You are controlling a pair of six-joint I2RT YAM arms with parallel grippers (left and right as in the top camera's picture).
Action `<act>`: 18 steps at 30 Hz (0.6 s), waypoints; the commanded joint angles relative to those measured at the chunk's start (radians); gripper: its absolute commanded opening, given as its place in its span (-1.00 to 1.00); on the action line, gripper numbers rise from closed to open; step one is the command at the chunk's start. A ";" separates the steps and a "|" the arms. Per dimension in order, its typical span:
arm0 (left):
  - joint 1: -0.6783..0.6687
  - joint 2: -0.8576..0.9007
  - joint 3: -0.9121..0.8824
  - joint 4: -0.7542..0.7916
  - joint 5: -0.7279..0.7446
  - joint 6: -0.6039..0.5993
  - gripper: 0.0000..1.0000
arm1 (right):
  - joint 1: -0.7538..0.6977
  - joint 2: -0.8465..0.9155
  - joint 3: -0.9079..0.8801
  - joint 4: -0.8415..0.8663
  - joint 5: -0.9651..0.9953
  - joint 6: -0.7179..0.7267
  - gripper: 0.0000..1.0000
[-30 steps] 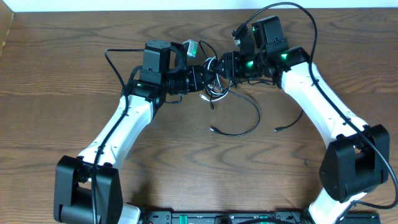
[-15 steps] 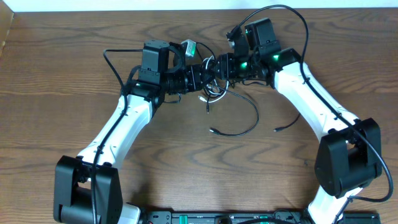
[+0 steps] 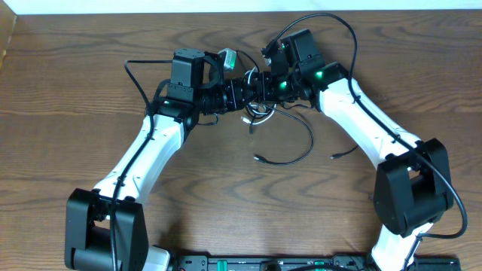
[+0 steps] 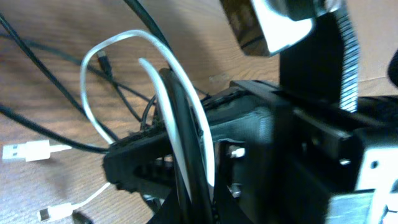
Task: Untangle cables
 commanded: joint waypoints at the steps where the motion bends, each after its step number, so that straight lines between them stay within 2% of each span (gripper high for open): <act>1: -0.006 -0.026 0.007 -0.051 -0.056 0.029 -0.85 | -0.076 -0.038 0.005 -0.001 -0.153 -0.022 -0.98; 5: -0.006 -0.026 0.007 -0.109 -0.128 0.049 -0.85 | -0.189 -0.109 0.005 -0.022 -0.292 -0.051 -0.98; 11: -0.006 -0.026 0.007 -0.127 -0.149 0.080 -0.85 | -0.349 -0.176 0.005 -0.042 -0.484 -0.069 -0.98; 14: -0.006 -0.026 0.007 -0.135 -0.148 0.082 -0.85 | -0.413 -0.179 0.005 -0.045 -0.500 -0.069 -0.98; 18: -0.006 -0.026 0.007 -0.176 -0.148 0.147 -0.85 | -0.473 -0.179 0.005 -0.041 -0.497 -0.068 -0.98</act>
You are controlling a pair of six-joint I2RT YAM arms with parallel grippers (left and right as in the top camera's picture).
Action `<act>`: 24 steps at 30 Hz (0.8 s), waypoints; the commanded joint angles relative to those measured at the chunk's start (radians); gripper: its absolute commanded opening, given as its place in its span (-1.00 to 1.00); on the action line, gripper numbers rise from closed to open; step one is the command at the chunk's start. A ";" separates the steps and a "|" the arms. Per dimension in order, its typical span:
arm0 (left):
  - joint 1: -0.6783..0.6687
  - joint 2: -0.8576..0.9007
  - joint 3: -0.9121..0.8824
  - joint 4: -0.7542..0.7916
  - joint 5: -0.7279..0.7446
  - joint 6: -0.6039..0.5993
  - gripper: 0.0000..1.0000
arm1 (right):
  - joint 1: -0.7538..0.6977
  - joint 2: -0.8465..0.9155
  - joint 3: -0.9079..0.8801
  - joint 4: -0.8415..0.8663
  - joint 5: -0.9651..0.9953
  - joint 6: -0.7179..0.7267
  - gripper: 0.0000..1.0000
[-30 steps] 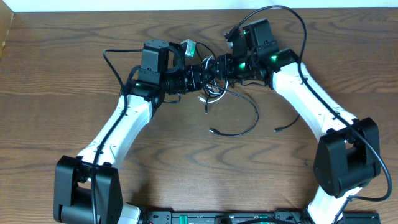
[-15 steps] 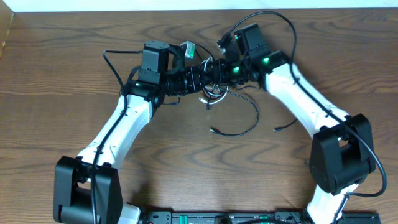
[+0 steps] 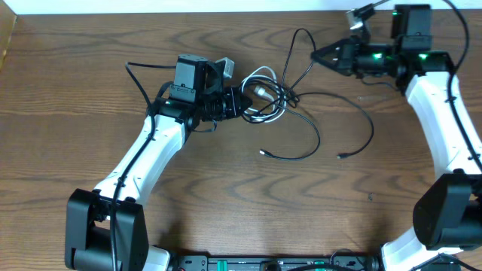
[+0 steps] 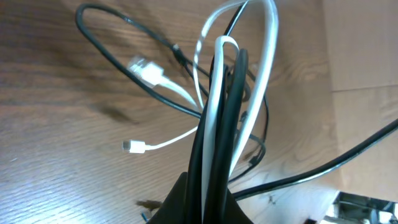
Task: Untangle cables
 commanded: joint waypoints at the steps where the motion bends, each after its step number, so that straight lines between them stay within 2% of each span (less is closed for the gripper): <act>1: 0.000 -0.024 0.007 -0.042 -0.019 0.093 -0.85 | -0.056 -0.013 0.005 0.006 -0.044 -0.022 -0.98; 5: 0.000 -0.024 0.007 -0.062 -0.012 0.114 -0.85 | -0.086 -0.013 0.005 -0.005 -0.022 -0.024 -0.98; 10: -0.002 -0.024 0.007 -0.041 0.018 0.111 -0.85 | -0.046 -0.013 0.005 -0.078 0.049 -0.091 -0.97; 11: -0.002 -0.024 0.007 -0.033 0.029 0.104 -0.85 | -0.031 -0.013 0.005 -0.094 0.074 -0.103 -0.90; 12: -0.002 -0.024 0.007 -0.023 0.038 0.088 -0.85 | -0.014 -0.013 0.005 -0.110 0.102 -0.114 -0.70; 14: -0.002 -0.024 0.007 -0.001 0.041 0.029 -0.85 | 0.024 -0.013 0.005 -0.145 0.162 -0.127 -0.44; 19: -0.002 -0.024 0.007 0.060 0.042 -0.134 -0.85 | 0.111 -0.005 0.005 -0.177 0.249 -0.151 -0.24; 24: -0.002 -0.024 0.007 0.097 0.081 -0.271 -0.85 | 0.208 0.013 0.005 -0.167 0.320 -0.151 -0.21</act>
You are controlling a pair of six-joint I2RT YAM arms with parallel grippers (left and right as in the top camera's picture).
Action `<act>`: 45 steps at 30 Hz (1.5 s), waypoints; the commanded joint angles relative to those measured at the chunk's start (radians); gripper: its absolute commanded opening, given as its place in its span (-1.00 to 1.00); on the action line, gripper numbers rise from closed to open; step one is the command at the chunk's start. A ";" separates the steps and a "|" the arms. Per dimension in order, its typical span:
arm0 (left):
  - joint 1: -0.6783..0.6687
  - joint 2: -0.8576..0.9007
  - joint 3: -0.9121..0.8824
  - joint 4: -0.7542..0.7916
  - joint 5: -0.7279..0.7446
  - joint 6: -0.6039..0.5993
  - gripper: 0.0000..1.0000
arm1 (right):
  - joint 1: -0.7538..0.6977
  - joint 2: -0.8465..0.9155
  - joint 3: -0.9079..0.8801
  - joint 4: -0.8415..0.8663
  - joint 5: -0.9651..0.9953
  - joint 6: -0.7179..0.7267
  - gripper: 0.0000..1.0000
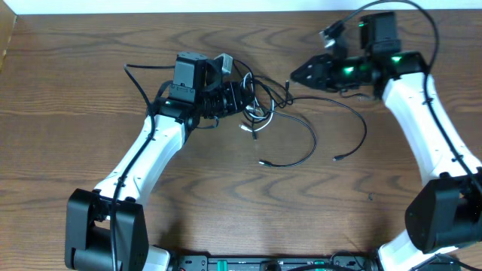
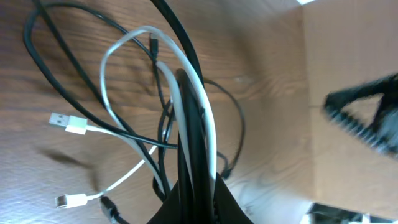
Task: Untangle cables
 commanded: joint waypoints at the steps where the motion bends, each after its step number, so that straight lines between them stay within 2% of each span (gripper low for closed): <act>1: -0.002 -0.024 0.007 0.024 0.061 -0.158 -0.85 | 0.059 0.016 0.005 0.010 0.081 -0.024 -0.21; 7: -0.002 -0.024 0.007 0.025 0.080 -0.354 -0.85 | 0.138 0.058 0.005 0.065 0.080 -0.024 -0.22; 16: -0.002 -0.024 0.007 0.028 0.198 -0.368 -0.85 | 0.179 0.106 0.005 0.161 0.119 0.054 -0.22; 29: -0.002 -0.024 0.007 0.028 0.214 -0.078 -0.85 | 0.225 0.139 0.004 0.133 0.080 0.040 -0.24; 36: 0.000 -0.024 0.007 0.102 0.246 -0.075 -0.85 | 0.242 0.179 0.005 0.124 0.079 0.045 -0.37; 40: 0.000 -0.024 0.007 0.168 0.296 -0.075 -0.85 | 0.250 0.192 0.004 0.133 0.079 0.046 -0.52; 43: 0.000 -0.024 0.007 0.173 0.295 -0.074 -0.85 | 0.254 0.192 0.005 0.134 0.089 0.048 -0.59; 45: 0.000 -0.024 0.007 0.173 0.295 -0.066 -0.85 | 0.254 0.192 0.005 0.134 0.112 0.048 -0.70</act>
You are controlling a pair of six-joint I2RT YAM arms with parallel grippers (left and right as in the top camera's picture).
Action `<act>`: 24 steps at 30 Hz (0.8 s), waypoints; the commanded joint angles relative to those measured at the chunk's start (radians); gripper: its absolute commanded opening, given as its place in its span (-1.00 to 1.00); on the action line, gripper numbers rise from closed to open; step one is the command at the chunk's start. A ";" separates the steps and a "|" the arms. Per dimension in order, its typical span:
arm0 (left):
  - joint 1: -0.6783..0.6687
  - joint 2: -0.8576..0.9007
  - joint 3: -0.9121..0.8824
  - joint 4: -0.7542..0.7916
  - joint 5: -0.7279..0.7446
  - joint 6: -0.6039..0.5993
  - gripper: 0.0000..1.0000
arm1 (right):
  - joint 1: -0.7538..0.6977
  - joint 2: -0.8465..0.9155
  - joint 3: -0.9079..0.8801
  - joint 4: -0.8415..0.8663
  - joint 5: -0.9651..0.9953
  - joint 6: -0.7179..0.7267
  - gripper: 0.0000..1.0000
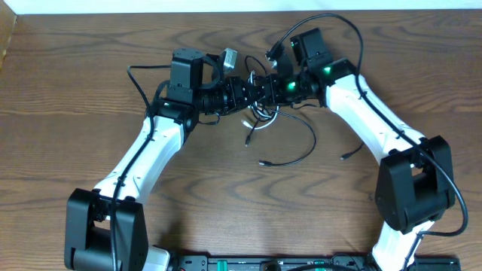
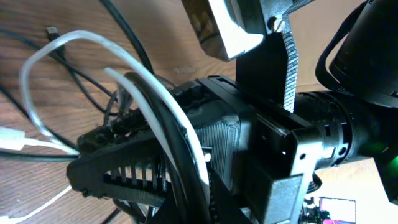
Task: Untangle cables
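Note:
A tangle of black and white cables (image 1: pixel 261 113) lies at the table's far middle. My left gripper (image 1: pixel 238 90) is shut on a bunch of white and black strands (image 2: pixel 177 143) that rise from its jaws (image 2: pixel 198 208). My right gripper (image 1: pixel 260 88) meets it tip to tip, its black ribbed fingers (image 2: pixel 130 177) closed to a wedge among the same strands; which strand they pinch is hidden. A white loop (image 2: pixel 56 46) arcs over the wood, and a white USB plug (image 2: pixel 7 134) lies at the left edge.
A loose black cable (image 1: pixel 301 147) curls toward the front and ends in a plug (image 1: pixel 261 162); another plug end (image 1: pixel 345 156) lies to the right. The right arm's own black lead (image 1: pixel 325 16) arches over its wrist. Bare wooden table (image 1: pixel 226 211) spreads in front.
My right gripper has come from the right of the tangle in to the left gripper's tips. The right arm now fills the left wrist view. The left gripper still holds its bunch.
Both grippers first met at the tangle. Then the right gripper stood far right at the back with a black cable stretched from the pile. Later it was halfway back, the cable slack. Now it is at the tangle again, the left gripper holding throughout.

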 commanded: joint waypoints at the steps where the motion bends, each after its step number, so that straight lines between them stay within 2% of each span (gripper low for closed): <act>1: -0.008 -0.023 0.027 0.017 0.066 0.042 -0.85 | 0.023 0.014 -0.003 -0.001 0.015 0.000 -0.80; 2: -0.008 -0.023 0.027 0.016 0.066 0.053 -0.85 | 0.019 0.014 -0.003 -0.001 0.026 0.006 -0.98; 14: -0.008 -0.023 0.027 -0.190 0.019 0.236 -0.85 | -0.106 0.012 -0.003 0.099 -0.159 0.051 -0.98; 20: -0.008 -0.023 0.027 -0.258 -0.095 0.237 -0.83 | -0.158 0.012 -0.003 0.113 -0.293 0.050 -0.98; 24: -0.008 -0.023 0.027 -0.285 -0.103 0.237 -0.74 | -0.177 0.012 -0.003 0.131 -0.333 0.051 -0.98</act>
